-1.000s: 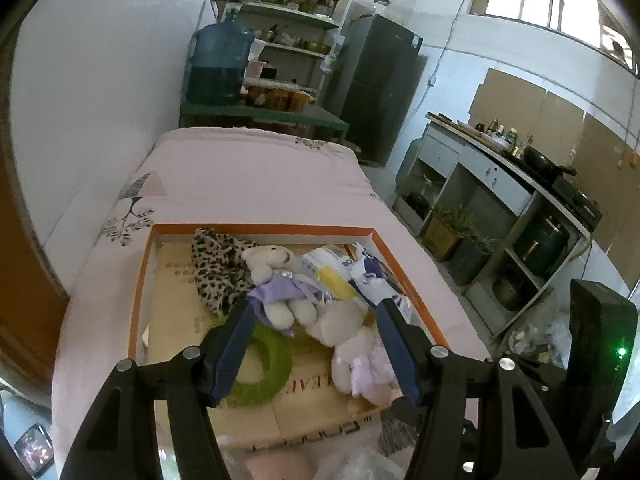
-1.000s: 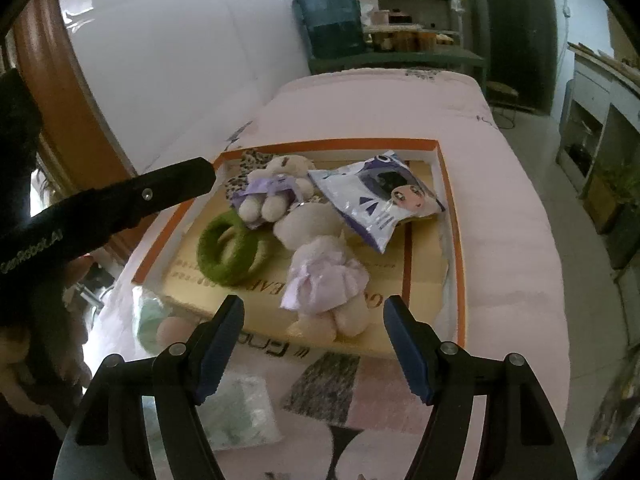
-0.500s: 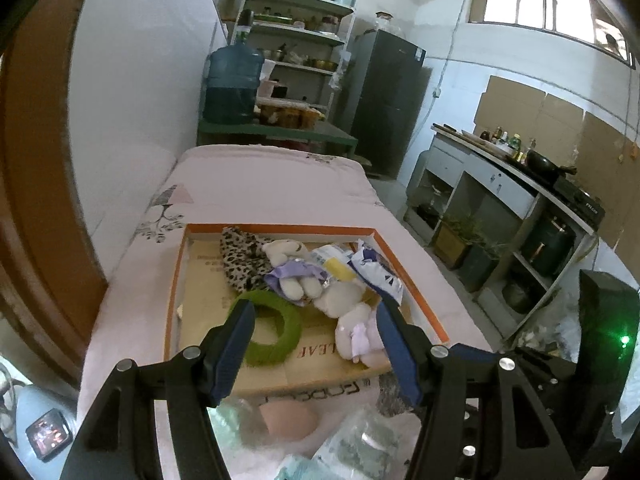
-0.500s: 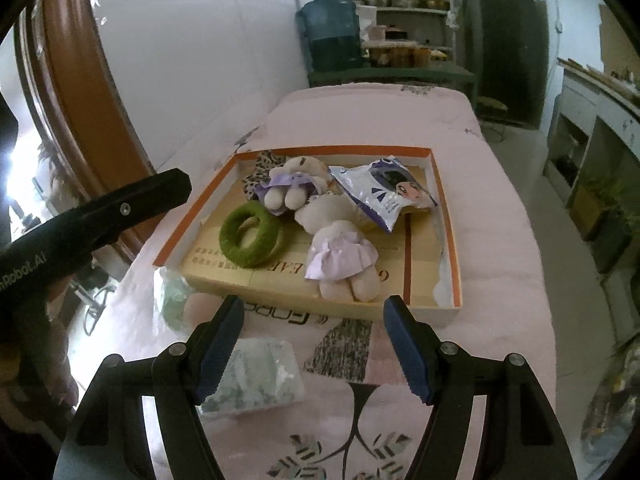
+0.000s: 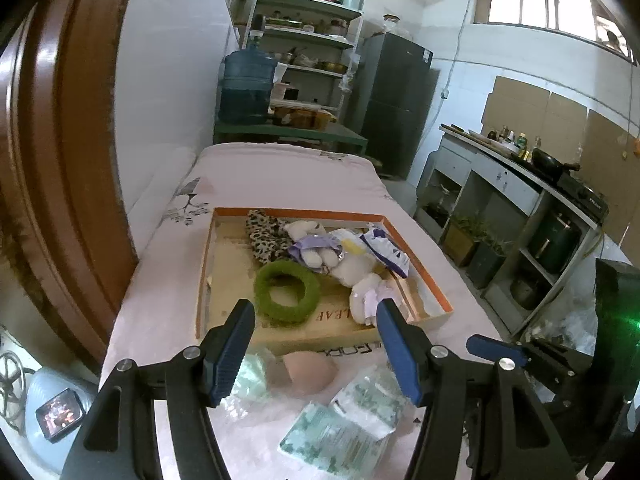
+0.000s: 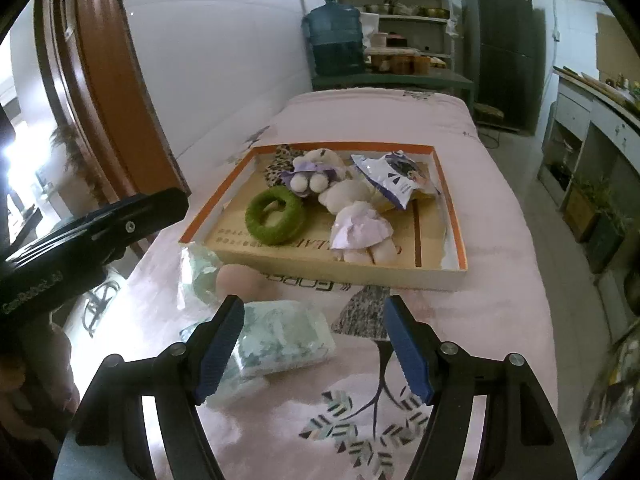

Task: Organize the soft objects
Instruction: 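Withdraw both grippers from the box lid toward the remaining packs, then grasp the floral tissue pack with the left gripper while the right gripper grasps the green wipes pack, then lift the floral tissue pack and green wipes pack and carry both over the box lid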

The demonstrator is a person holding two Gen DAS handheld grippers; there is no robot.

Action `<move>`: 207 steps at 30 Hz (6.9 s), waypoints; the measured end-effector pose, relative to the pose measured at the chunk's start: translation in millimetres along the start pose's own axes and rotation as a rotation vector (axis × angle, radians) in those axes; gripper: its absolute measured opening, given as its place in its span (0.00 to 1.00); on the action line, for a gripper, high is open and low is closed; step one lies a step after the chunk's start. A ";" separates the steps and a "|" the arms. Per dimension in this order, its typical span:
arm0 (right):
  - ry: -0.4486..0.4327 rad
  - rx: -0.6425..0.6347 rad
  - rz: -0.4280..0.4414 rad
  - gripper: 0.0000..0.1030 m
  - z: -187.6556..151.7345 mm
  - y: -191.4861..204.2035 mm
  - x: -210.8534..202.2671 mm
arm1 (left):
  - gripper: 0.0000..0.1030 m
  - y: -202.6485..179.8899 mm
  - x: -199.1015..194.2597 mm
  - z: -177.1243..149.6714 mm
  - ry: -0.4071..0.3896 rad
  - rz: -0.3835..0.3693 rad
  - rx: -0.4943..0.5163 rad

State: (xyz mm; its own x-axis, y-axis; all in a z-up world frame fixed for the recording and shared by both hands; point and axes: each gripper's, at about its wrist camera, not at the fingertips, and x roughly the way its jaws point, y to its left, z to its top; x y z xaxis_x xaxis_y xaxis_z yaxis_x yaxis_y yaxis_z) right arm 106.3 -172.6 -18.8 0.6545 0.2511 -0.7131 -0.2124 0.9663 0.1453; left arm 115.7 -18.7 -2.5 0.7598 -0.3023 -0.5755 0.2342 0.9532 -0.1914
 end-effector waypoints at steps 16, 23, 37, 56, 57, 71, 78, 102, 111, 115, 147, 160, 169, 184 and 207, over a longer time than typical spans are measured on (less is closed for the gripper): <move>-0.022 -0.022 -0.024 0.72 -20.2 14.8 -21.0 | 0.61 7.7 -25.8 -25.0 -0.032 0.074 0.004; -0.024 -0.068 -0.023 0.72 -36.9 29.5 -25.2 | 0.61 13.1 -37.8 -40.2 -0.058 0.099 0.001; 0.026 -0.052 0.026 0.72 -59.3 35.5 -2.5 | 0.61 33.9 -44.8 -80.9 -0.047 0.117 -0.054; 0.050 0.041 0.137 0.75 -29.9 14.2 40.1 | 0.61 39.4 -27.1 -104.0 0.011 0.098 -0.081; 0.056 0.046 0.144 0.75 -27.5 12.0 43.5 | 0.61 39.9 -26.9 -104.0 0.012 0.097 -0.082; 0.125 0.029 0.219 0.79 -16.0 -1.8 84.1 | 0.61 34.6 -12.1 -107.6 0.050 0.070 -0.077; 0.153 0.029 0.232 0.79 -16.5 -3.3 96.0 | 0.61 33.5 -8.2 -108.0 0.065 0.072 -0.078; -0.020 0.196 0.239 0.77 -39.4 -54.0 56.2 | 0.67 -1.1 41.2 -108.6 0.199 -0.011 -0.132; -0.036 0.258 0.293 0.77 -45.5 -67.3 55.6 | 0.47 -10.8 65.5 -97.1 0.240 -0.058 -0.117; -0.048 0.263 0.305 0.77 -45.6 -69.3 53.3 | 0.41 -9.5 65.3 -97.3 0.233 -0.097 -0.146; -0.091 0.190 0.165 0.77 -43.8 -48.5 31.3 | 0.40 -4.6 21.7 -69.2 0.067 -0.084 -0.109; -0.099 0.177 0.126 0.77 -19.7 -38.5 3.2 | 0.40 15.6 6.0 -41.9 0.013 -0.051 -0.113; -0.115 0.121 0.074 0.77 1.2 -29.2 -5.3 | 0.40 28.3 5.5 -18.0 -0.019 -0.034 -0.097; -0.120 0.079 0.069 0.77 41.1 -25.9 18.9 | 0.40 50.5 28.9 15.0 -0.032 0.008 -0.095; -0.107 -0.015 0.067 0.77 72.5 -15.6 83.3 | 0.40 74.4 100.6 50.9 0.011 0.017 -0.124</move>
State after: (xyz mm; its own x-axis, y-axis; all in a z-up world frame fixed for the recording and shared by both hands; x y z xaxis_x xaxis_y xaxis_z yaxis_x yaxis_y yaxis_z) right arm 216.7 -162.7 -30.6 0.7119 0.3200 -0.6251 -0.2686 0.9465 0.1787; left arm 240.4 22.3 -34.2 0.7563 -0.2871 -0.5879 0.1441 0.9496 -0.2783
